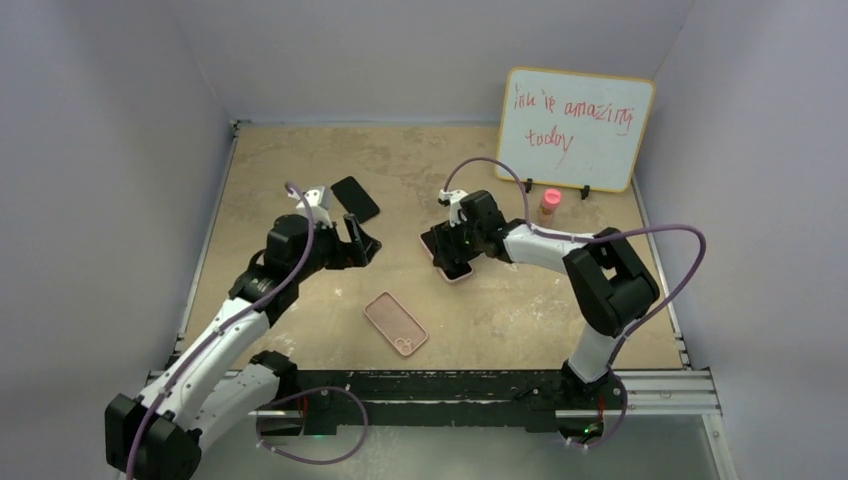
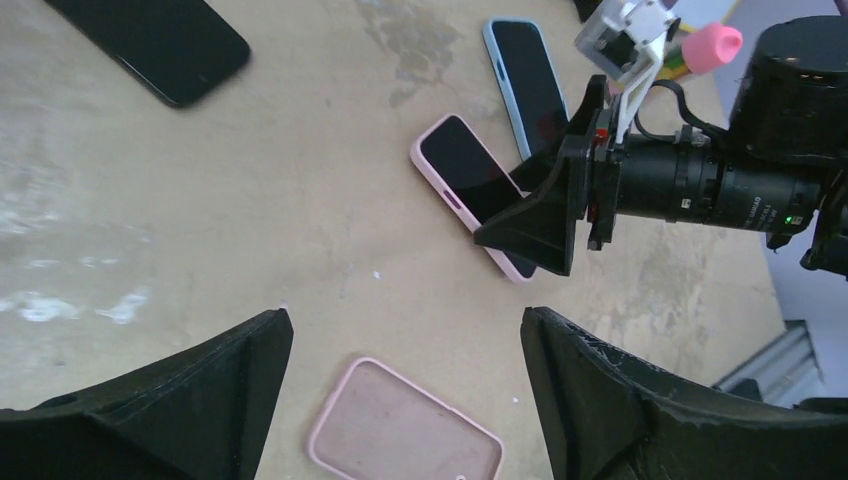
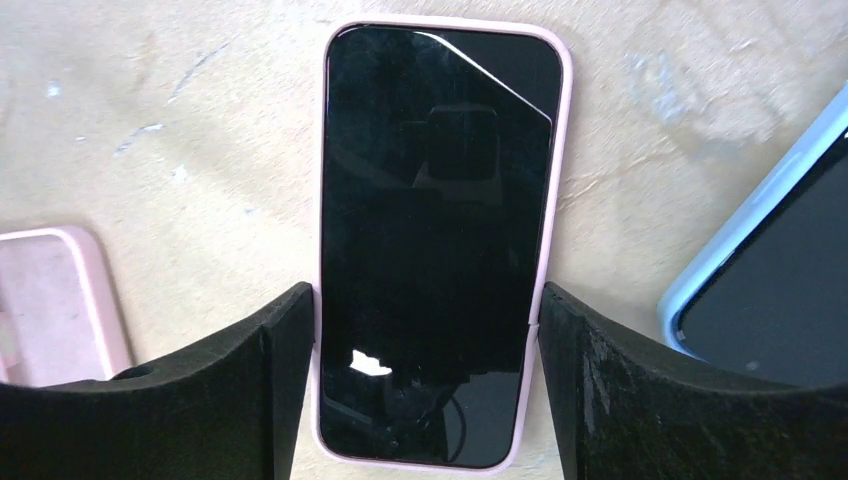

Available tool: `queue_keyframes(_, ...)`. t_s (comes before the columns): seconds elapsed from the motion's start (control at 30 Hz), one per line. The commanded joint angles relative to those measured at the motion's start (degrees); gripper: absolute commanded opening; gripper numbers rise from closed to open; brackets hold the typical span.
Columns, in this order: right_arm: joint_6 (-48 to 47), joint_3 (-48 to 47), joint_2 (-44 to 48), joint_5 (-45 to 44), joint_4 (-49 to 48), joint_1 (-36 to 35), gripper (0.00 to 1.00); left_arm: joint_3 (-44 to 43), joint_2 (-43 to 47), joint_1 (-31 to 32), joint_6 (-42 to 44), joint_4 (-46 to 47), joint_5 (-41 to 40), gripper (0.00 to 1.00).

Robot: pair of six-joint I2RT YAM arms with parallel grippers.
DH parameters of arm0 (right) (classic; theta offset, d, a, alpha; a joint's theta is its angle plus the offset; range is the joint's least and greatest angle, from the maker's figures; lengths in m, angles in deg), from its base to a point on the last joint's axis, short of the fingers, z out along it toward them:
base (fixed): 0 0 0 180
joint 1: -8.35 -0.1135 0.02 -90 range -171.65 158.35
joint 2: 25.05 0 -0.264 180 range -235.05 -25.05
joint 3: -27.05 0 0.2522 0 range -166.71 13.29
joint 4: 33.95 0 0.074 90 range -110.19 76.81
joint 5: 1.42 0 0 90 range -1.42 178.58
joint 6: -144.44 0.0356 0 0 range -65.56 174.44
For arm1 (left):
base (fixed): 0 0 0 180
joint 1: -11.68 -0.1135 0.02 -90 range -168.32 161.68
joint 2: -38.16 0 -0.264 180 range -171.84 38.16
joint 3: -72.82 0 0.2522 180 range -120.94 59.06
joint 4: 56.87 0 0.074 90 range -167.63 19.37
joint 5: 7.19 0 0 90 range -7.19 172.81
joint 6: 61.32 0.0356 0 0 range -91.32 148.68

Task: Take the phone out of the phone case
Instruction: Pick up the phone at the center of the board.

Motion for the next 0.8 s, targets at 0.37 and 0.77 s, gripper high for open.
queue_keyframes(0.37, 15.7, 14.2, 5.2, 10.6, -25.4, -0.4, 0.04, 5.1, -22.6, 9.9, -21.2, 29.1, -1.5, 0.87)
queue_keyframes(0.77, 17.3, 15.7, 1.9, 11.4, -30.4, -0.5, 0.01, -0.3, -43.8, 9.8, -25.4, 41.5, -2.5, 0.73)
